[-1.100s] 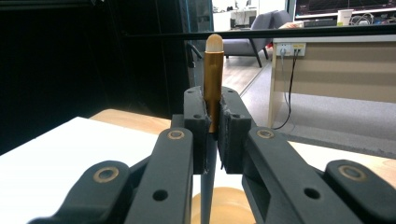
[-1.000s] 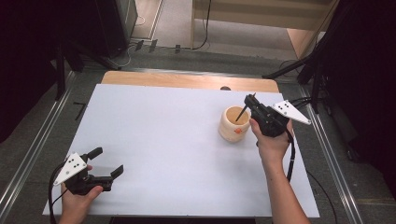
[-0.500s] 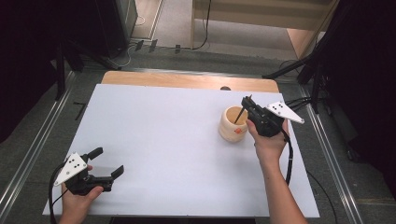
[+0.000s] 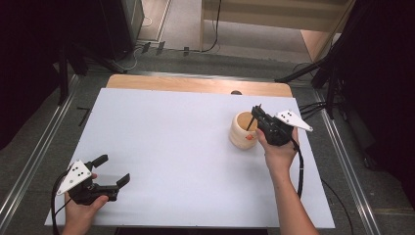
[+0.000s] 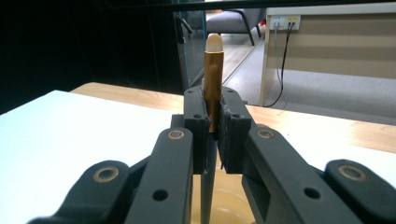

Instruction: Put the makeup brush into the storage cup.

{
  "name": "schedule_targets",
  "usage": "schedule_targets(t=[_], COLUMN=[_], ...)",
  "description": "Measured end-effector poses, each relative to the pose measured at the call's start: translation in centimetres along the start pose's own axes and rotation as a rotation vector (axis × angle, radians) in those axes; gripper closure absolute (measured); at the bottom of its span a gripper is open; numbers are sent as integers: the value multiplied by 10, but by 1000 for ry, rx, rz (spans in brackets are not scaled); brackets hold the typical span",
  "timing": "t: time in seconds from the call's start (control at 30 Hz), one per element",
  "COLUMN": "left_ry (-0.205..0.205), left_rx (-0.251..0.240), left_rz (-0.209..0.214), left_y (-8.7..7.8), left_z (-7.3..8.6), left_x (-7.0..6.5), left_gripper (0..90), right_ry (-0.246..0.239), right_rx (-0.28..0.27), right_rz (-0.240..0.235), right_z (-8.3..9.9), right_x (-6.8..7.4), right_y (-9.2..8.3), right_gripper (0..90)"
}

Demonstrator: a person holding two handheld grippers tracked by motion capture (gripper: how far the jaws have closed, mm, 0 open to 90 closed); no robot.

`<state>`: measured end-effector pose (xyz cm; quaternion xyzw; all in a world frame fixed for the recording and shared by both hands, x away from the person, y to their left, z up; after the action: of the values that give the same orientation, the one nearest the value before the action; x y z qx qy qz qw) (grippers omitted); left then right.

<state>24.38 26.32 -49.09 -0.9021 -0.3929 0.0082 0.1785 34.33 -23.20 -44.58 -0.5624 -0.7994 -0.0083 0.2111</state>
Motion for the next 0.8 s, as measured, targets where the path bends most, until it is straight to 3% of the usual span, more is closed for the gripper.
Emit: schedule_targets(t=[0.5, 0.8], left_ry=[4, 8], left_rx=[0, 0], left_rz=[0, 1], left_y=[0, 0], left_z=[0, 0], left_x=[-1, -1], left_gripper=[0, 0], right_ry=[-8, 25], right_rx=[50, 75], right_rz=[22, 36], right_z=[20, 26], right_x=[-6, -10], right_y=[7, 9], right_gripper=[847, 842])
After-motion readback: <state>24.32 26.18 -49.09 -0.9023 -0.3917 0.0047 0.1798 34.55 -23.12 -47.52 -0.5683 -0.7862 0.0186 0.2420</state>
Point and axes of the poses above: each handheld gripper's, and its own axes: y roughly forward along the jaws, z roughly out of its underside, x roughly to its left, the point moved 3 cm from there along y, roughly forward along the jaws, and after that the axes turned 12 degrees about y, right-handed, at the moved point
